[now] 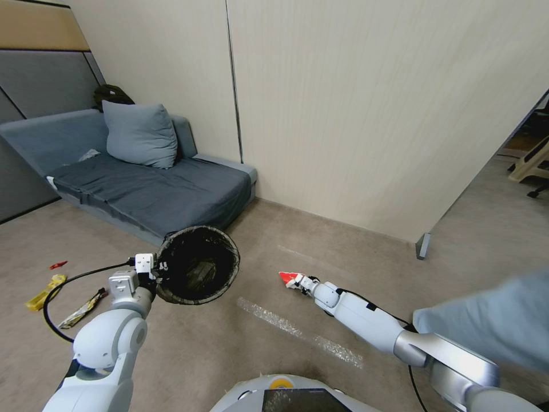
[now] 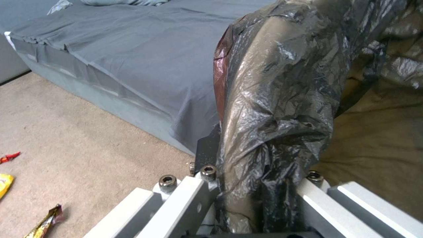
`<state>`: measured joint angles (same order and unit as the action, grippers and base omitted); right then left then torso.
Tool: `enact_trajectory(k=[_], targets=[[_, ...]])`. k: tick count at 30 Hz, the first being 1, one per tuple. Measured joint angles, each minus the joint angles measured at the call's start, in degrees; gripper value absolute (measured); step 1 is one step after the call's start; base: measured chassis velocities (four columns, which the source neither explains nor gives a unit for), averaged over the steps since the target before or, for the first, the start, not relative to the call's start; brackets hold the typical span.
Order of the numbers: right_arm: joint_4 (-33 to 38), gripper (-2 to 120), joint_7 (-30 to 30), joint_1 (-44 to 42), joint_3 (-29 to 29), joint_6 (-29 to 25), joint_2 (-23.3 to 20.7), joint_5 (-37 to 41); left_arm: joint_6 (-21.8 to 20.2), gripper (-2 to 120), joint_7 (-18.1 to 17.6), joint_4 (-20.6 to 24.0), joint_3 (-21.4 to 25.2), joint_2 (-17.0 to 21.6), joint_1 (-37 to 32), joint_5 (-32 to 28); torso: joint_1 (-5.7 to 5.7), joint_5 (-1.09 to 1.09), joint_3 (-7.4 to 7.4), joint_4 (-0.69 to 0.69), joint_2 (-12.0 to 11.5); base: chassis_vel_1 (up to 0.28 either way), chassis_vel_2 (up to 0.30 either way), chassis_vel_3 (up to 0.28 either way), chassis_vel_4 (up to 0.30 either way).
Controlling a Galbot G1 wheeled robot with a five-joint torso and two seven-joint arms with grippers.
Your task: Pick up the trash bin, then pick up the garbage from the floor and place it into the trash bin.
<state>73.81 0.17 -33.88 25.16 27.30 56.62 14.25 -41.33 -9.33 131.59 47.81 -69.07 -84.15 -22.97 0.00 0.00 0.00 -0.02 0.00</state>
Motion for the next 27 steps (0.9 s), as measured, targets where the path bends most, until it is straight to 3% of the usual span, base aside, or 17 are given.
enact_trajectory(k=[3,7,10,17,22,24,26,27], targets=[[9.1,0,0.1,-1.7,-5.8,2.5,-4.7,3.9,-0.8,1,-1.0,0.6,-0.1,0.2,0.3,0.0,0.0,-0.01,0.0,0.02,0.0,0.0,0.0,0.0,0.0],[15.5,0,0.7,-4.5,-11.3,3.5,-7.6,6.3,-0.8,1,-1.1,0.9,-0.4,0.3,0.3,0.1,0.0,0.03,0.0,0.02,0.0,0.0,0.0,0.0,0.0],[24.4,0,1.4,-9.8,-19.9,4.6,-10.9,9.4,-0.8,1,-0.2,1.4,-0.6,0.5,0.2,0.8,0.0,0.03,-0.01,0.02,0.0,0.0,0.0,0.0,0.0],[36.4,0,3.2,-16.8,-31.8,7.2,-14.7,17.2,-0.9,1,0.8,1.4,-1.2,0.7,0.2,1.8,0.0,0.01,-0.01,0.02,0.0,0.0,0.0,0.0,0.0],[41.1,0,4.2,-17.4,-35.4,8.4,-16.3,22.1,-0.9,1,1.0,1.1,-1.7,0.5,0.3,2.3,0.0,0.01,-0.01,0.02,0.0,0.0,0.0,0.0,0.0],[47.0,0,6.7,-15.6,-38.4,10.5,-17.6,33.2,-0.9,1,1.1,0.6,-2.1,0.2,0.6,2.7,0.0,0.0,0.0,0.0,0.0,0.0,0.0,0.0,0.0],[48.3,0,7.4,-14.4,-38.5,10.9,-17.9,36.5,-0.9,1,1.2,0.5,-2.2,0.2,0.7,2.8,0.0,0.0,-0.01,0.01,0.0,0.0,0.0,0.0,0.0],[50.3,0,8.7,-11.4,-38.1,11.5,-18.1,41.7,-0.9,1,1.3,0.4,-2.3,0.1,0.7,2.9,0.0,-0.01,-0.01,0.01,0.0,0.0,0.0,0.0,0.0]])
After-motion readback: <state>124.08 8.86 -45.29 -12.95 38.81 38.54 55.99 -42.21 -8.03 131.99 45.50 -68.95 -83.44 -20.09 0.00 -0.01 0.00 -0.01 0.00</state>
